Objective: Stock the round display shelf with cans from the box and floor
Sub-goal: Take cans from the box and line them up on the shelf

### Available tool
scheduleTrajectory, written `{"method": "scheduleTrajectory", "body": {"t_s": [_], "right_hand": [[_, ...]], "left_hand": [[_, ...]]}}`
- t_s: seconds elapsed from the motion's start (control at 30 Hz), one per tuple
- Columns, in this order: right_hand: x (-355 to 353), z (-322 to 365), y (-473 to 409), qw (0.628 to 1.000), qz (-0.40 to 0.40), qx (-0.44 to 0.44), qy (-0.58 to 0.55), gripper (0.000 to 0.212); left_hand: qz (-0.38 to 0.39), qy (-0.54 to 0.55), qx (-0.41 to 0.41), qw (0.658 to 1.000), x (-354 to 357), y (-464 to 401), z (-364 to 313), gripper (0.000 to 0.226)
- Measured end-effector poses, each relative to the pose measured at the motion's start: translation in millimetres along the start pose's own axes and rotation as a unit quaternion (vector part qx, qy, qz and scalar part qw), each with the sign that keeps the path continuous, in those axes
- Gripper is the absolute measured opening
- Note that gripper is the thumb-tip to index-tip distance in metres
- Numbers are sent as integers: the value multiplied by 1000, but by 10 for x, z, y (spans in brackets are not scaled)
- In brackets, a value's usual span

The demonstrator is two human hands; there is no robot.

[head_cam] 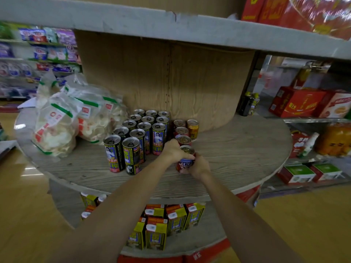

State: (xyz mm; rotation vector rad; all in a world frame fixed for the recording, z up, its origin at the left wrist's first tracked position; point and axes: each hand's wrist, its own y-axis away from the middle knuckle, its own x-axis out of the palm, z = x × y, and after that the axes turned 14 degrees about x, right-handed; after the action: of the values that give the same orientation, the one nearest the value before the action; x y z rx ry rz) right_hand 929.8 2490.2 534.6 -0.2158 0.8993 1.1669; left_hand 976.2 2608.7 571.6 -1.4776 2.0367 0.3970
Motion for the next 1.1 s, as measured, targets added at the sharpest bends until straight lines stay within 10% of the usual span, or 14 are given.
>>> {"method": "scheduleTrajectory", "body": {"t_s": [0.27,0.53,0.8,1.1], "right_hand": [[-157,-81,44,1000,26,-4,-13,58],[-725,-812,17,993,-54,9,-107,27],[-1582,-2086,146,983,-126,51,-122,22],[-1997,-4024,438,970,-67,191,-135,32]], "left_hand": [[15,-77,9,997,10,70,-175,97],[-33,-146,136,979,235,262,-617,35],[58,-174,206,961,1606,302,-1431,5],[208,-64,169,961,3679,641,-1739,26]]}}
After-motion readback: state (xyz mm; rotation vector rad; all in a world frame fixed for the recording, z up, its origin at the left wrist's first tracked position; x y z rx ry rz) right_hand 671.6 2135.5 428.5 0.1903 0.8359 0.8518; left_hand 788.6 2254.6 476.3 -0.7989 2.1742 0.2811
